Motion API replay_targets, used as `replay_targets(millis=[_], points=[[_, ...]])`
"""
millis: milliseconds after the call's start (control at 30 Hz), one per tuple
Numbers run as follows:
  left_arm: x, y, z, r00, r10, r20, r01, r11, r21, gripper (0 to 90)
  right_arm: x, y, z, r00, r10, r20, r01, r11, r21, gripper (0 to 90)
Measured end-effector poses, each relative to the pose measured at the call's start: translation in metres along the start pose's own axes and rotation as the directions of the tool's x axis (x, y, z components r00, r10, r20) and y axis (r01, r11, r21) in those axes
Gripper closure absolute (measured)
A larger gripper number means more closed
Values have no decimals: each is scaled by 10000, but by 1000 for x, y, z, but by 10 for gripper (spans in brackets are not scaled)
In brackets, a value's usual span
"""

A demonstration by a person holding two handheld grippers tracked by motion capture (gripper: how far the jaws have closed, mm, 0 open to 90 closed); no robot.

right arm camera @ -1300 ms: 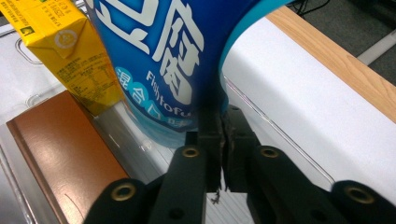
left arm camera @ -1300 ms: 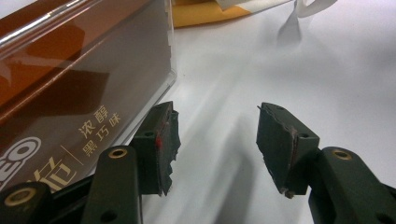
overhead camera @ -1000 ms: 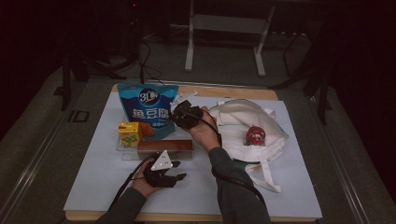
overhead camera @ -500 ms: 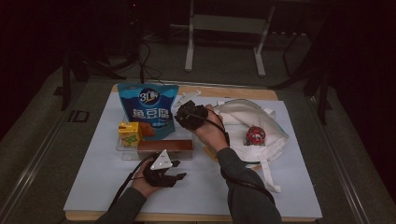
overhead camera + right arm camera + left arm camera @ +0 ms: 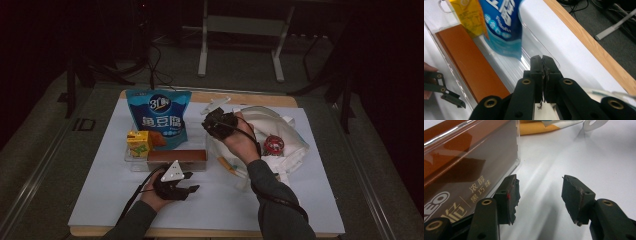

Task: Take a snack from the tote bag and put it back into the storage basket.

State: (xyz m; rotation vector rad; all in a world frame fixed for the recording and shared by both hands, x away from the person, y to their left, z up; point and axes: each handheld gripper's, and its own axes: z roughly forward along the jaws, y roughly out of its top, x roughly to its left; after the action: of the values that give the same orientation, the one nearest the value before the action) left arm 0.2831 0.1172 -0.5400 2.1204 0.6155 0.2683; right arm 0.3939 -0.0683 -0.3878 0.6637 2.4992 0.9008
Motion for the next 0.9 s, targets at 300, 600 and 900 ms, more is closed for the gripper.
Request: replay_targets(millis=[300,600,900], points=[[0,0,0,10000,-53,15,53,10000,-26,463,-11,-17,-8,9986,448,297,-452,9989,149,900],[0,0,0,10000,-39,13,39,10000,-16,464,-17,-28,-13,9970,622,462,-633,9977,231,900],[0,0,0,10000,-39,9,39,10000,-17,464,-24,-39,-19,9951,751,638,-776,9963,363,900]])
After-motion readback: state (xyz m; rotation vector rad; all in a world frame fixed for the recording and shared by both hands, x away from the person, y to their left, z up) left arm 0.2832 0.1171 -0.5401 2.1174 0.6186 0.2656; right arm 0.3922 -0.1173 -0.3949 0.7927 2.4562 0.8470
